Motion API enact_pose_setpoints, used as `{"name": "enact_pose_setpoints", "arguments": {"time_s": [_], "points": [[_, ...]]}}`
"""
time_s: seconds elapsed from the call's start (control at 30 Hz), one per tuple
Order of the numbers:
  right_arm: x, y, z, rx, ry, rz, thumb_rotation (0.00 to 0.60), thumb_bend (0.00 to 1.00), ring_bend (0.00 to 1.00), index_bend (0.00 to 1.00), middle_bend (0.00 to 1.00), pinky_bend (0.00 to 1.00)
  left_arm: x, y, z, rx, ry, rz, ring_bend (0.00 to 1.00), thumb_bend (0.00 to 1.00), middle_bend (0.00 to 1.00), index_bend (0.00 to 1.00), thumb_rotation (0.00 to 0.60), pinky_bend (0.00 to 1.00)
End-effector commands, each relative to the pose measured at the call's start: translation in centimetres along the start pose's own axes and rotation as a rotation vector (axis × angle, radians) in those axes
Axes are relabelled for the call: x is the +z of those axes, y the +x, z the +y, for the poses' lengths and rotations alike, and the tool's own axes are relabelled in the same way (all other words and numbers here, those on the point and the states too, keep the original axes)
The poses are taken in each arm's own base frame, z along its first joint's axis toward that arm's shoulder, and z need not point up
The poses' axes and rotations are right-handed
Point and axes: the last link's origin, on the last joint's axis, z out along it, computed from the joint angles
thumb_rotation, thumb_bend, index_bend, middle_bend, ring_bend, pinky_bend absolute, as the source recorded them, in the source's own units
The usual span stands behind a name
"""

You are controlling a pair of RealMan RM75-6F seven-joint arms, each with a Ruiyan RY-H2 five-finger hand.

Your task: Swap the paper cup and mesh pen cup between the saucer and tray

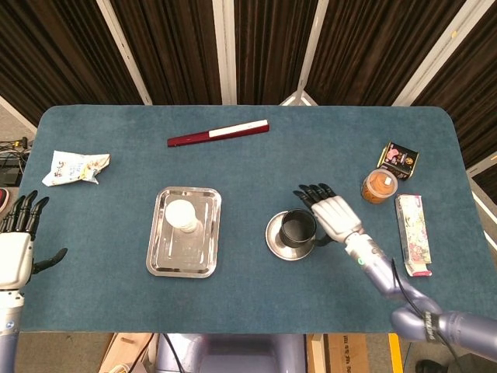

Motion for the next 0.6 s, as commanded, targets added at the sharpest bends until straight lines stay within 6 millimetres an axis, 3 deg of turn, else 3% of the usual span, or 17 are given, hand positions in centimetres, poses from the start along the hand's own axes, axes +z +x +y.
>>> {"name": "enact_pose_setpoints", "arguments": {"time_s": [0.03, 0.17, 0.27, 0.4, 0.6], "points": [[-5.3, 0.9, 3.5, -0.047, -0.162, 0.039, 0.6, 0.0, 0.0, 0.0, 0.0, 0.0, -0.1, 0.0, -0.1, 0.008, 0.002, -0.014, 0.0, 0.09, 0.0, 0.12, 0.6, 0.16], [-11.4, -0.1, 7.2, 0.014, -0.33, 0.181, 0.6, 0.0, 0.0, 0.0, 0.0, 0.0, -0.4, 0.0, 0.0, 0.019, 0.015, -0.051, 0.0, 0.09, 0.0, 0.12, 0.6, 0.16], [-15.3, -2.3, 9.2, 0.05, -0.407, 0.28, 0.6, 0.0, 0.0, 0.0, 0.0, 0.0, -1.1, 0.1, 0.2, 0.032, 0.022, -0.078, 0.0, 0.1, 0.0, 0.12, 0.6, 0.16], [-17.5, -4.8, 10.5, 0.009, -0.452, 0.334, 0.6, 0.0, 0.0, 0.0, 0.0, 0.0, -2.1, 0.4, 0.3, 0.042, 0.028, -0.094, 0.0, 0.1, 0.0, 0.12, 0.6, 0.16], [-18.1, -4.8, 10.7, -0.096, -0.454, 0.388, 0.6, 0.0, 0.0, 0.0, 0.0, 0.0, -3.2, 0.7, 0.5, 0.032, -0.004, -0.108, 0.0, 0.1, 0.0, 0.12, 0.6, 0.16]]}}
